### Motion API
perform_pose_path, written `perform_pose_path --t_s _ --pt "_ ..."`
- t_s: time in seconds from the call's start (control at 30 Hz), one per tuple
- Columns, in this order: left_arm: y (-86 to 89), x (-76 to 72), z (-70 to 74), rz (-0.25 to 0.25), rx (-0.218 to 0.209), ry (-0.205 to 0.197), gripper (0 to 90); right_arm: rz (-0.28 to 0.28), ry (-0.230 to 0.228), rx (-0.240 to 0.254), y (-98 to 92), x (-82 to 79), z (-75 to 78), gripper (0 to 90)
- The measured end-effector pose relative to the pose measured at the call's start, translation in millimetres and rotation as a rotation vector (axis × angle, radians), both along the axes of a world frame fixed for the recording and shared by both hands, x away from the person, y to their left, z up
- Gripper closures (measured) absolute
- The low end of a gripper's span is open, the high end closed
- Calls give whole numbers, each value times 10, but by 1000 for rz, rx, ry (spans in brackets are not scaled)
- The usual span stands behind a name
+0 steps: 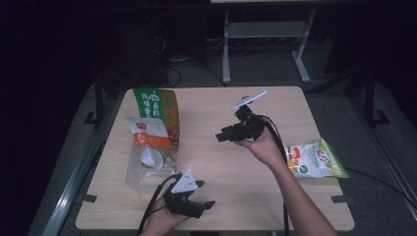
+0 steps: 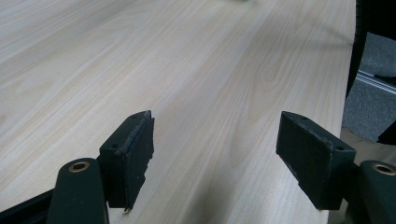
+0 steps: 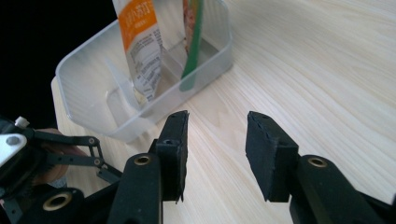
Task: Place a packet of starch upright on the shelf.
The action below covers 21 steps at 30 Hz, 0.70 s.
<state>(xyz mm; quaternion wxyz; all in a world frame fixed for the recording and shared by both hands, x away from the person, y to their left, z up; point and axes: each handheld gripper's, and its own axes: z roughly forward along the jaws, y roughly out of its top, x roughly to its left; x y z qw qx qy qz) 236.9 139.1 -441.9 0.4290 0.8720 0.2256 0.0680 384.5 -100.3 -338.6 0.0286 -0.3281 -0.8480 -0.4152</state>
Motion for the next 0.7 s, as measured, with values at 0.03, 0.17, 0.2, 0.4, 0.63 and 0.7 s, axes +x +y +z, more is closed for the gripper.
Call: perform_pose_path --t_s 0.03,0.17,0.2,0.4,0.63,0.7 --pt "-3 -1 -3 -1 0 -1 272 -4 -2 -3 -21 -5 -5 579" --pt "-7 2 -7 -6 1 -4 272 -28 6 -10 -137 -35 -20 571" --pt "-8 2 -9 -4 -1 -1 273 -34 8 -10 -165 -41 -25 566" --pt "-8 6 -17 0 -5 3 272 -74 17 -16 -327 -81 -50 547" --pt "-13 4 -22 -2 -2 5 272 -118 29 -28 -545 -141 -89 529" --pt "-20 -1 -24 -5 -2 5 272 -130 28 -31 -598 -158 -99 526"
